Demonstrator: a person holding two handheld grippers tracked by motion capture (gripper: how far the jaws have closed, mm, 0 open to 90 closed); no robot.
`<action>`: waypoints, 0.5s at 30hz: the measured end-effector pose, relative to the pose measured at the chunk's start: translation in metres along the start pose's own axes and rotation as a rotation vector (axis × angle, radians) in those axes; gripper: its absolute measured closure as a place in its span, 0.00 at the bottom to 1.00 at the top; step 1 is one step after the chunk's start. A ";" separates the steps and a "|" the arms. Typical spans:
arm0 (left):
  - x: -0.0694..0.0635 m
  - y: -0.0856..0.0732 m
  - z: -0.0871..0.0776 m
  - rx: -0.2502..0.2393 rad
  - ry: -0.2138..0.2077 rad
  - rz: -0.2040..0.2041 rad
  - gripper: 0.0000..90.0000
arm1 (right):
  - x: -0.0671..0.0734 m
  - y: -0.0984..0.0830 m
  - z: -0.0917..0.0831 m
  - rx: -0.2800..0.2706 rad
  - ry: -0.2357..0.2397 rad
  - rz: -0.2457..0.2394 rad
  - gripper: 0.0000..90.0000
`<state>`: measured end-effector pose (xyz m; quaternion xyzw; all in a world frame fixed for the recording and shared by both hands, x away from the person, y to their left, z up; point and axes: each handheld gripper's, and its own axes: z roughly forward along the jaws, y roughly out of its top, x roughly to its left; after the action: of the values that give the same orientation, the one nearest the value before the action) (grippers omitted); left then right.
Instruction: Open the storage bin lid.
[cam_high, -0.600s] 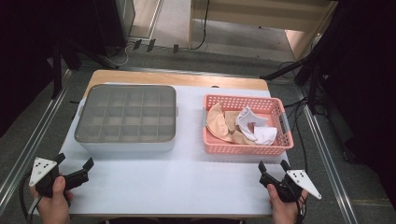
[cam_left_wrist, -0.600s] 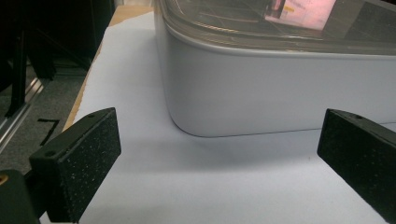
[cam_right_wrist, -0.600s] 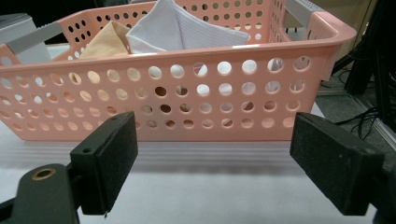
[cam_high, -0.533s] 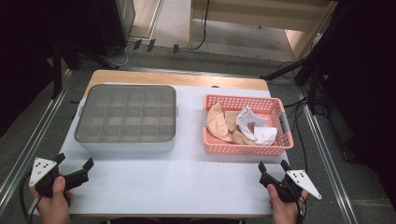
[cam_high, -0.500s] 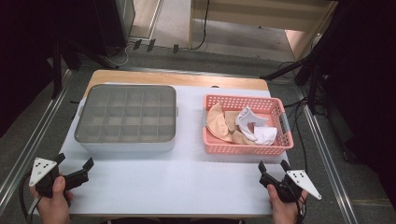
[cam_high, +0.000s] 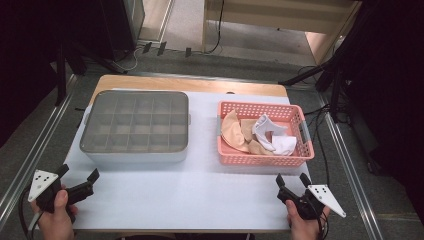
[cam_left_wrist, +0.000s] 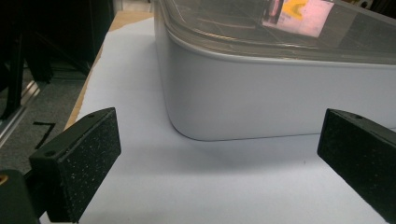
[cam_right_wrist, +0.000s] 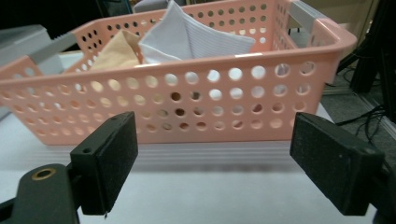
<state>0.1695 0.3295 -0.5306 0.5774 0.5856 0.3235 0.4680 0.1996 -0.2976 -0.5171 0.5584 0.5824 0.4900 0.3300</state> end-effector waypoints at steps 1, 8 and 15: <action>0.000 0.001 0.000 0.010 -0.016 -0.004 0.00 | 0.006 0.001 -0.003 -0.006 -0.004 -0.010 0.18; 0.006 0.012 -0.001 0.024 -0.066 -0.023 0.00 | 0.027 0.008 -0.002 0.021 0.005 -0.053 0.18; 0.009 0.025 -0.011 -0.011 -0.056 -0.007 0.00 | 0.056 0.027 -0.002 0.028 0.085 -0.102 0.23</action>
<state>0.1691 0.3430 -0.5053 0.5816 0.5722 0.3090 0.4887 0.1972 -0.2464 -0.4822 0.5111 0.6303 0.4876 0.3219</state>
